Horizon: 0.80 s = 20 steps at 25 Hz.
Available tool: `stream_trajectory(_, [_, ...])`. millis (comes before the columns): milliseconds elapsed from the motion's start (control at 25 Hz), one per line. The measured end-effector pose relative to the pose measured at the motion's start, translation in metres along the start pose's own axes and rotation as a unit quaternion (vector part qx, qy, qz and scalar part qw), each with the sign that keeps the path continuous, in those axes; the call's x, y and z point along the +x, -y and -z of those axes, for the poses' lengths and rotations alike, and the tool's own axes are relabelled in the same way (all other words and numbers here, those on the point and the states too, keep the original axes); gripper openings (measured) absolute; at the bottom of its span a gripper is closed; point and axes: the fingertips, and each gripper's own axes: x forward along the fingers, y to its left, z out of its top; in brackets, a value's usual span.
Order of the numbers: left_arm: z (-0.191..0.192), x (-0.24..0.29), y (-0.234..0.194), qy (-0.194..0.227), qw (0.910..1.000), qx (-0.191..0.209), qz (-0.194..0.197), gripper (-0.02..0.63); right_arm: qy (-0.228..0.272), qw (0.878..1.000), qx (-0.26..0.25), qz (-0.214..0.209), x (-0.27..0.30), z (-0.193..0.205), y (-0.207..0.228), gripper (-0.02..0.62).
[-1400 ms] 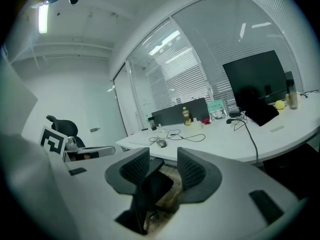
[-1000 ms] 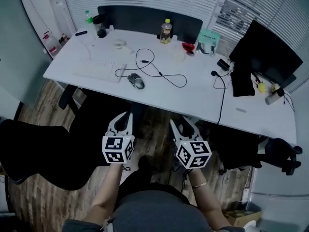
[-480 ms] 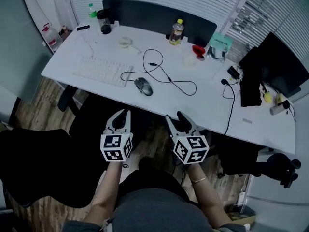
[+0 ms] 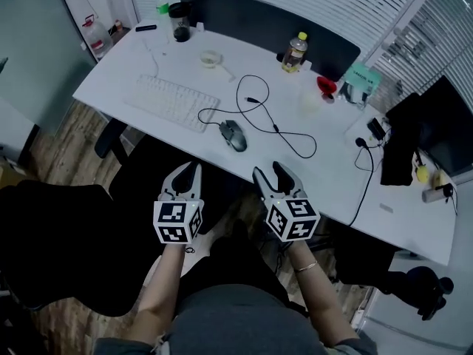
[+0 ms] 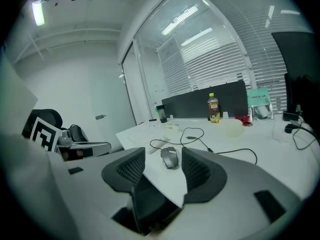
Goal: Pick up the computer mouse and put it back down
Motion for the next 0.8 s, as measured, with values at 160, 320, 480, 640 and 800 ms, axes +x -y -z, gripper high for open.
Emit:
stream_trajectory(160, [-0.003, 0.008, -0.010, 0.001, 0.9996, -0.004, -0.027, 0.038, -0.018, 0.999, -0.015, -0.030, 0.030, -0.002, 0.002, 0.224])
stream_trajectory(320, [-0.004, 0.013, -0.023, 0.000, 0.9983, -0.014, -0.056, 0.038, -0.036, 0.997, -0.030, -0.058, 0.058, -0.004, 0.002, 0.227])
stream_trajectory(480, [-0.004, 0.015, -0.032, -0.002, 0.9962, -0.024, -0.083, 0.038, -0.057, 0.994, -0.043, -0.081, 0.082, -0.002, 0.004, 0.242])
stream_trajectory(640, [-0.002, 0.015, -0.042, -0.003, 0.9935, -0.035, -0.108, 0.038, -0.076, 0.991, -0.052, -0.097, 0.104, 0.003, 0.004, 0.259])
stream_trajectory(800, [0.003, 0.013, -0.051, -0.005, 0.9901, -0.047, -0.132, 0.038, -0.093, 0.988, -0.061, -0.109, 0.124, 0.008, 0.005, 0.276])
